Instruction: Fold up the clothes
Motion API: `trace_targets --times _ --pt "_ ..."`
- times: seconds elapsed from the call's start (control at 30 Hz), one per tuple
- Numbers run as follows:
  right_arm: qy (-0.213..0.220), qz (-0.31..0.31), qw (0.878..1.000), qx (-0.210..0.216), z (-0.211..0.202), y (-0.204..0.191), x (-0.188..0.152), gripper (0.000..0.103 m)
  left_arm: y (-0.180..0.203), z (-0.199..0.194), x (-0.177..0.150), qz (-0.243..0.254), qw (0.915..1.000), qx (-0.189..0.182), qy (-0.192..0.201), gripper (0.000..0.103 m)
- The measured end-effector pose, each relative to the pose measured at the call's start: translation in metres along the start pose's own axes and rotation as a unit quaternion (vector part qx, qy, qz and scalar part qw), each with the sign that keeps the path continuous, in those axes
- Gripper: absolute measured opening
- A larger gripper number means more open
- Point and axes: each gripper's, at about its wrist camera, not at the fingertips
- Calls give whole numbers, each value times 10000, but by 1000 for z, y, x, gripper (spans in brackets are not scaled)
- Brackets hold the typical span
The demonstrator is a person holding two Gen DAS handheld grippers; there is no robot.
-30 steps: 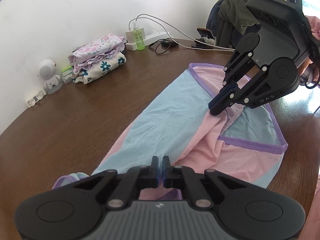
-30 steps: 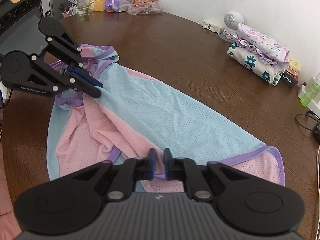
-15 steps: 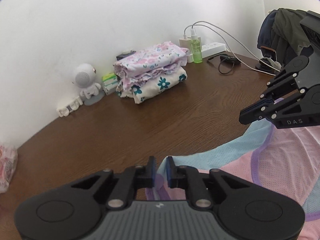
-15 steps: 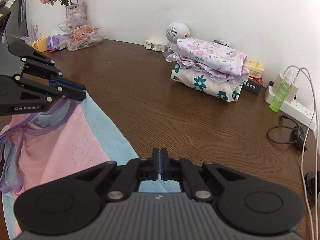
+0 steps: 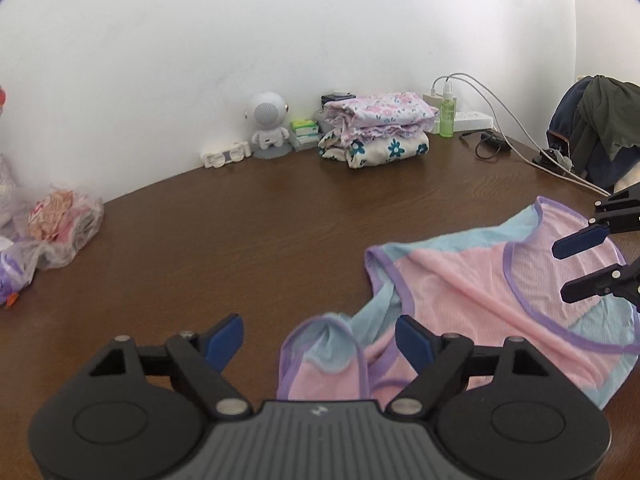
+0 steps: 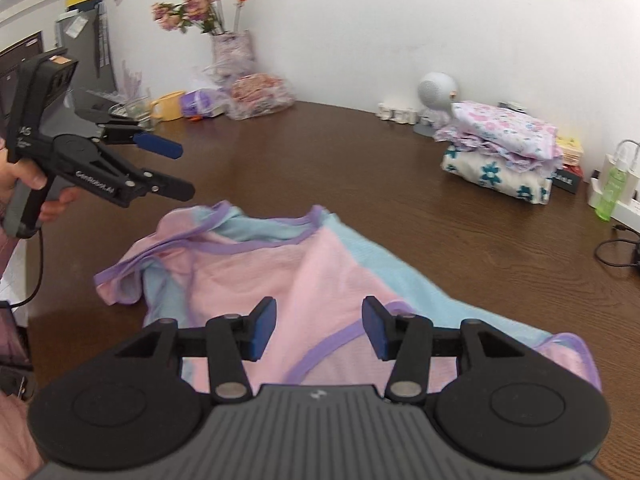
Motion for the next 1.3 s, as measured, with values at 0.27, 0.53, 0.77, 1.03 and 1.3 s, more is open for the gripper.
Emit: trace_targets --times 0.27,0.53,0.77,1.03,1.3 --pt "-358 -512 9948 809 44 -94 -3 48 -8 0 -15 -466 9989 -67 -58 68" --pt "-617 -762 9926 712 65 -127 -12 27 11 53 -11 -356 9975 -298 -531 6" --pt "-713 -748 9889 1071 50 -133 -15 3 -10 58 -13 -566 9972 -75 -479 2" --pt "-883 -391 9775 1876 20 -134 -19 2 -83 49 -24 -1438 9878 466 -361 2" --pt "-970 -314 9731 2066 7 -130 -28 4 -132 32 -44 -2196 9729 678 -257 4"
Point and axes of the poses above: each gripper's, at about its wrist camera, not at the fingertips, and z roughly the way its jaws point, y to its right, x to its top, and after that the axes turned 14 degrees about y, right-handed
